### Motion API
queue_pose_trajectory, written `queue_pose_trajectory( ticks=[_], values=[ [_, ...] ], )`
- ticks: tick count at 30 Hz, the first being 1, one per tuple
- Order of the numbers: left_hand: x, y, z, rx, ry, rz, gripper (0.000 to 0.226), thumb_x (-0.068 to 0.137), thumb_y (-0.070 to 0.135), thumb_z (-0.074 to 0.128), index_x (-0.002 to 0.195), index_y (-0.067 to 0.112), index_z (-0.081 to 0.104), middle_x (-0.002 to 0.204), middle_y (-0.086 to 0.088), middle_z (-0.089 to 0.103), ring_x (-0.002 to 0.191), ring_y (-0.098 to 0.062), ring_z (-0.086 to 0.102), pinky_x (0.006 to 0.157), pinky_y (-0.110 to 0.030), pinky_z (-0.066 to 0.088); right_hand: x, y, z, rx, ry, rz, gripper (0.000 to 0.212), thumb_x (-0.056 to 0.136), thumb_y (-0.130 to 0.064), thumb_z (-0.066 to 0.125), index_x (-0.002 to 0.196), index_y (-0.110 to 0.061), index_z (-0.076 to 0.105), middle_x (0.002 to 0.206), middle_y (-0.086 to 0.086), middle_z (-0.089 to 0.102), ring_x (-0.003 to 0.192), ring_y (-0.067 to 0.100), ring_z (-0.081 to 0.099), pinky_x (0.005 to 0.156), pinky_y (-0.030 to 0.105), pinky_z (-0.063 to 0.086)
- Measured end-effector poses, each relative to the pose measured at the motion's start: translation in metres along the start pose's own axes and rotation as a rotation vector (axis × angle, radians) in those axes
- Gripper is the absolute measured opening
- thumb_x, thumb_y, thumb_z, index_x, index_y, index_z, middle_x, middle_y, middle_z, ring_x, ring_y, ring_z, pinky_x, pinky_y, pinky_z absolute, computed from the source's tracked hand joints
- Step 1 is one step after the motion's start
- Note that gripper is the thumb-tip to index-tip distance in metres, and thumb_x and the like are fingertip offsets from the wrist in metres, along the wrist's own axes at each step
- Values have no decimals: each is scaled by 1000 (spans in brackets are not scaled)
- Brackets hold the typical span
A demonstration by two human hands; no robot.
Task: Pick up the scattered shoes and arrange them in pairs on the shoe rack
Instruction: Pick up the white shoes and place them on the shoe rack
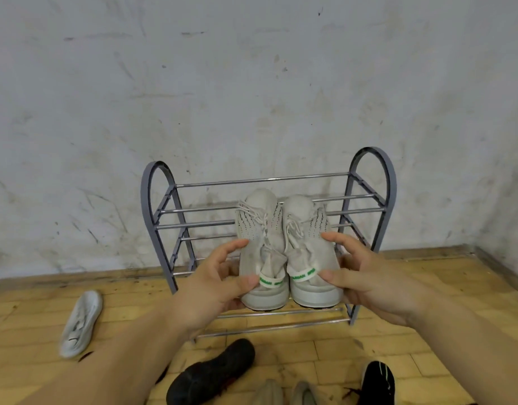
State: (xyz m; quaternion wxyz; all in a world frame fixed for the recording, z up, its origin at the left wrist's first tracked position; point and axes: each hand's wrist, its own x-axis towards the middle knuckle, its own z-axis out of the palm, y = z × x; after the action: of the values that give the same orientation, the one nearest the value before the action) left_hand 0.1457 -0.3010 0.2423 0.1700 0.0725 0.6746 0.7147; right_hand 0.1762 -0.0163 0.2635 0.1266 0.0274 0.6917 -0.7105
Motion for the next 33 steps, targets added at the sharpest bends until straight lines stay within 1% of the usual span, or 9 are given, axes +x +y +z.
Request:
queue_pose_trajectory(
  ticks=[2, 6, 11, 15, 20, 24, 28, 30, 33],
  values=[
    [-18, -5, 0, 42, -26, -40, 73, 71, 25, 93, 134, 36, 57, 113, -17, 74, 96, -31, 72, 82, -43, 59, -16, 7, 0, 14, -28, 57, 64, 84, -1, 76, 135, -35, 56, 126, 15, 67, 105, 31, 74, 82, 44, 61],
    [-48, -17, 3, 63, -70, -131, 65, 72, 20, 93, 128, 30, 61, 100, -20, 72, 80, -28, 65, 71, -37, 57, -40, 23, -4, -38, -70, 168, 72, 73, -10, 91, 134, -34, 59, 127, 17, 65, 113, 37, 70, 95, 56, 56],
    [-56, -36, 2, 86, -63, -311, 65, 67, 26, 92, 124, 30, 63, 110, -19, 74, 93, -34, 70, 97, -56, 55, -42, 48, -3, 23, -101, 304, 71, 75, -9, 84, 137, -28, 55, 118, 13, 75, 112, 39, 70, 100, 56, 53],
    [-51, -54, -5, 121, -77, -443, 56, 82, 20, 86, 129, 30, 57, 111, -9, 77, 93, -28, 71, 94, -46, 56, -25, 70, 4, -8, -101, 413, 61, 84, -8, 79, 136, -28, 53, 121, 14, 74, 115, 39, 69, 106, 57, 49],
    [-36, -78, -25, 183, -83, -548, 54, 86, 28, 81, 131, 38, 52, 110, -4, 78, 87, -19, 73, 84, -35, 51, 10, 97, 21, -48, -108, 498, 64, 89, -6, 76, 141, -30, 48, 122, 10, 74, 105, 32, 74, 89, 45, 61],
    [-23, -100, -48, 196, -55, -570, 55, 86, 26, 82, 131, 36, 52, 87, 3, 78, 71, -18, 71, 78, -36, 48, 41, 117, 37, -84, -119, 533, 66, 91, -5, 74, 144, -31, 45, 124, 10, 72, 102, 30, 75, 82, 42, 61],
    [-15, -117, -70, 259, -44, -621, 50, 85, 31, 83, 127, 38, 56, 75, 4, 74, 65, -17, 67, 74, -36, 49, 67, 136, 53, -117, -146, 607, 68, 91, -5, 73, 148, -29, 44, 125, 10, 70, 101, 31, 75, 73, 39, 61],
    [-11, -128, -80, 272, -33, -663, 49, 85, 30, 83, 125, 40, 57, 71, 2, 70, 63, -16, 62, 69, -35, 49, 77, 145, 58, -114, -167, 639, 67, 91, -3, 72, 147, -29, 45, 127, 12, 68, 104, 33, 73, 76, 41, 62],
    [-2, -140, -92, 339, -40, -723, 47, 85, 32, 82, 123, 44, 57, 84, -4, 71, 69, -17, 64, 73, -36, 51, 91, 156, 62, -133, -217, 664, 65, 90, -6, 74, 144, -31, 48, 131, 12, 65, 111, 34, 69, 86, 45, 61]
  ],
)
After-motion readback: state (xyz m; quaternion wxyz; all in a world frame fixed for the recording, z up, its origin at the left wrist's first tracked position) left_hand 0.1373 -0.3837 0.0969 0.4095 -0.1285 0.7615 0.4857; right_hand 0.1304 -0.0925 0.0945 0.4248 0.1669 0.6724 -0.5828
